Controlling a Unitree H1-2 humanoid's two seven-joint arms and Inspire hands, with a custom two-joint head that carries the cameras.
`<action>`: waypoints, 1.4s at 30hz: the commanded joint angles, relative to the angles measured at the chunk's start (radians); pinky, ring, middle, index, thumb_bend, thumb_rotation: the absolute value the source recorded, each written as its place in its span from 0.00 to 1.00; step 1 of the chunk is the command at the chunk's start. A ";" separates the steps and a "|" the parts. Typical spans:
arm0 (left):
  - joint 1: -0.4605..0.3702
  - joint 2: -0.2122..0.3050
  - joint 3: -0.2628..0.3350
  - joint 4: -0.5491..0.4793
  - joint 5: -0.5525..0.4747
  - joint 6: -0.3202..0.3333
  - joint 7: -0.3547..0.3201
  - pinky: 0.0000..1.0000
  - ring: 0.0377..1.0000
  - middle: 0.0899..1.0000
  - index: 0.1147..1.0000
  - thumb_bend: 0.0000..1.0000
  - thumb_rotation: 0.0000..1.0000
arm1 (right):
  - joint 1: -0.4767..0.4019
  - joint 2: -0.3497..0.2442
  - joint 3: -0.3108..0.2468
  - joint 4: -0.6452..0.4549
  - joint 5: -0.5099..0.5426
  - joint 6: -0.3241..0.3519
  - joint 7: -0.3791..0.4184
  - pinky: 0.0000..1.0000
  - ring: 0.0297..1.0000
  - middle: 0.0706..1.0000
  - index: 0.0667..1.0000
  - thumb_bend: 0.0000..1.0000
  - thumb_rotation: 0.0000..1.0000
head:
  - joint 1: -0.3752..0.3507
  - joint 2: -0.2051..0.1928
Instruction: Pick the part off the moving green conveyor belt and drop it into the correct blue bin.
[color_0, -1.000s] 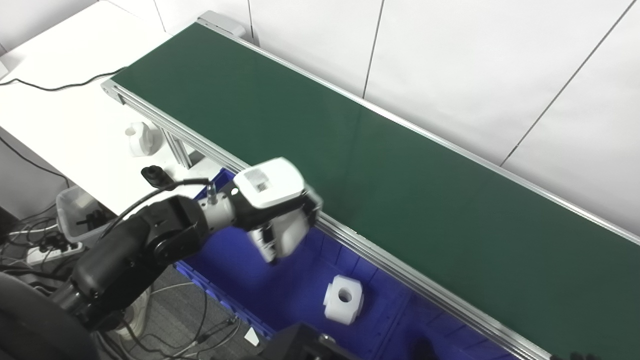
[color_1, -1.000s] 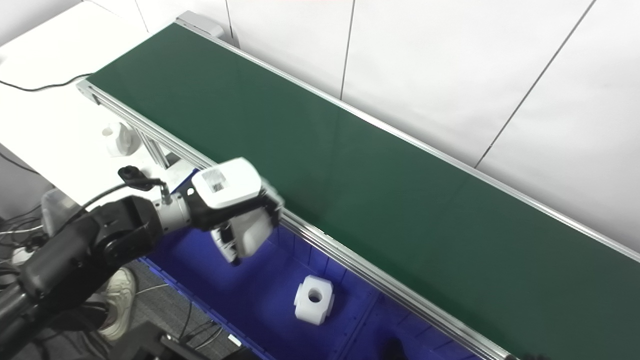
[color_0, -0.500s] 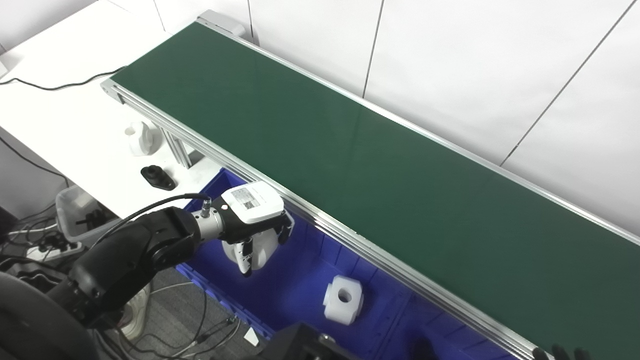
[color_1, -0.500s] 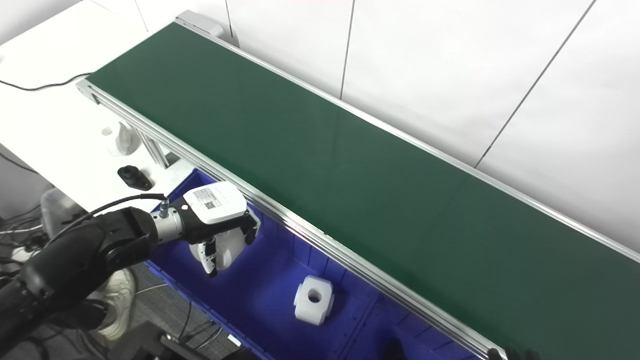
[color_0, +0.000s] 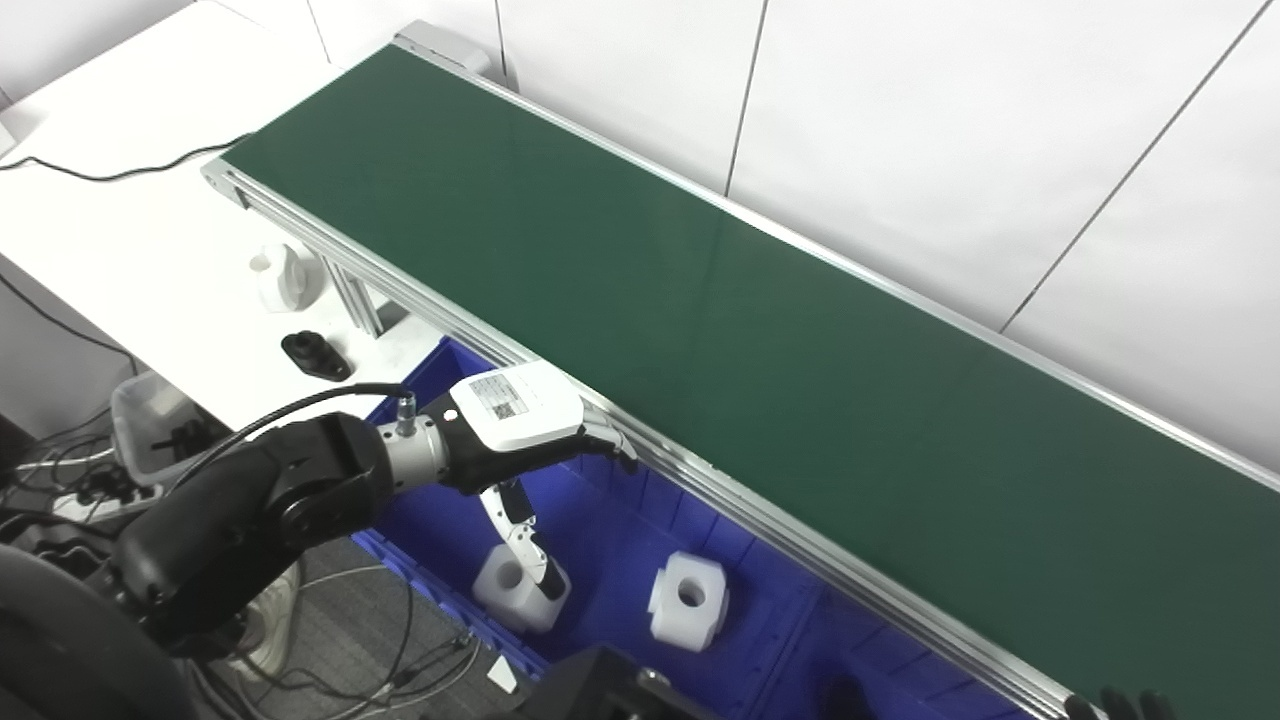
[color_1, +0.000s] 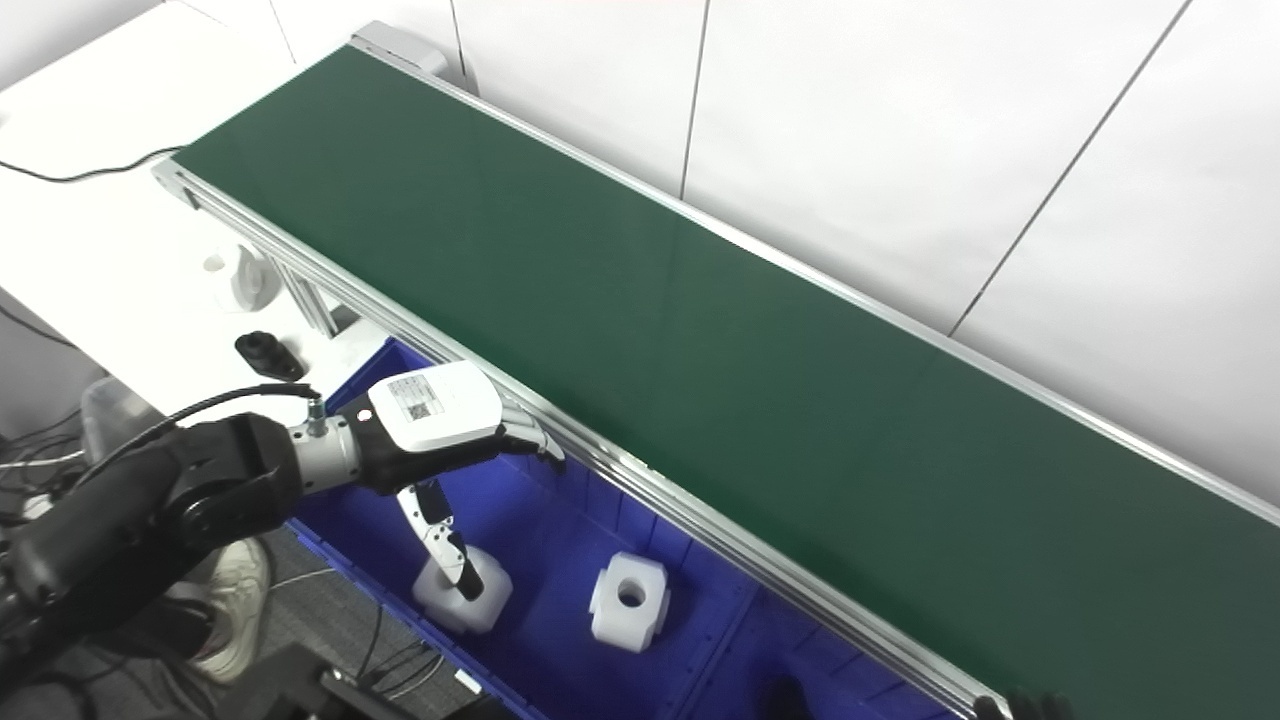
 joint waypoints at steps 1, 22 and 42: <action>0.011 0.008 0.030 -0.101 -0.105 0.000 0.026 0.60 0.68 0.73 0.74 0.96 0.76 | 0.017 0.006 0.000 -0.045 -0.002 0.005 0.013 0.89 0.90 0.92 0.95 0.89 0.96 | -0.029 0.012; 0.023 -0.314 0.049 -0.111 -1.057 0.363 0.034 1.00 1.00 1.00 1.00 0.92 0.80 | 0.016 0.297 0.196 -0.009 -0.454 -0.025 -0.166 0.92 0.92 0.95 0.99 0.90 1.00 | -0.987 0.088; 0.016 -0.321 -0.034 -0.060 -0.920 0.246 -0.025 1.00 1.00 1.00 1.00 0.91 0.89 | 0.039 0.242 0.189 0.021 -0.557 -0.122 -0.275 1.00 0.96 0.96 1.00 0.85 1.00 | -0.897 0.049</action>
